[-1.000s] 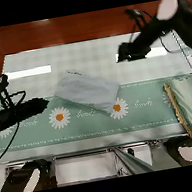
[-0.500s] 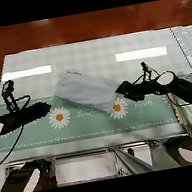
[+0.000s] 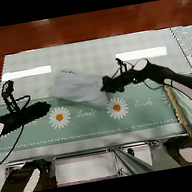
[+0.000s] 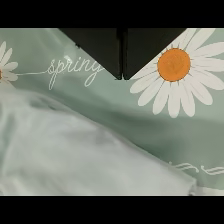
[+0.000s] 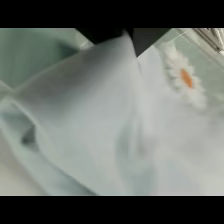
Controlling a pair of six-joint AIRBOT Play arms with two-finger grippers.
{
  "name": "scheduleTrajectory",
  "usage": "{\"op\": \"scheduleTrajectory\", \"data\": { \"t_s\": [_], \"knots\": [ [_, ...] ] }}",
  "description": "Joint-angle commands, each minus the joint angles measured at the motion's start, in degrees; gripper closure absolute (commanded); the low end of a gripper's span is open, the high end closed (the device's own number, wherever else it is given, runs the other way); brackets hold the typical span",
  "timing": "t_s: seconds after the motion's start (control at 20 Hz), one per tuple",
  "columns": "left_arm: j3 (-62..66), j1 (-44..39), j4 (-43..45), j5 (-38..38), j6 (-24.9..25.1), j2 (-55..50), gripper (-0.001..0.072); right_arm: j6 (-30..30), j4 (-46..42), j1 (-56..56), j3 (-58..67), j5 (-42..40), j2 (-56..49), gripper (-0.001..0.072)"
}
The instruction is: Fold the shirts.
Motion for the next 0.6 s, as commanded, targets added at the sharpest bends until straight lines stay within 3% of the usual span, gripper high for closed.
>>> {"op": "scheduleTrajectory", "data": {
  "t_s": [0.0, 0.15, 0.3, 0.55],
  "knots": [
    [-0.02, -0.02, 0.00, 0.17, -0.02, -0.02, 0.0679, 1.75, -7.72, -1.68, 19.32, 9.16, -1.42, 0.0693],
    [-0.15, -0.04, 0.20, 0.09, 0.48, -0.04, 0.0679, 9.64, -22.62, -4.85, 38.71, 21.75, -1.42, 0.0693],
    [-0.52, -0.04, 0.17, 0.07, 0.44, -0.02, 0.0679, 13.60, -34.38, -9.18, 53.46, 33.33, -1.36, 0.0693],
    [-0.52, -0.04, 0.17, -2.21, 0.44, -0.02, 0.0679, 16.98, -34.62, -25.09, 56.76, 43.41, 4.11, 0.0693]
  ]
}}
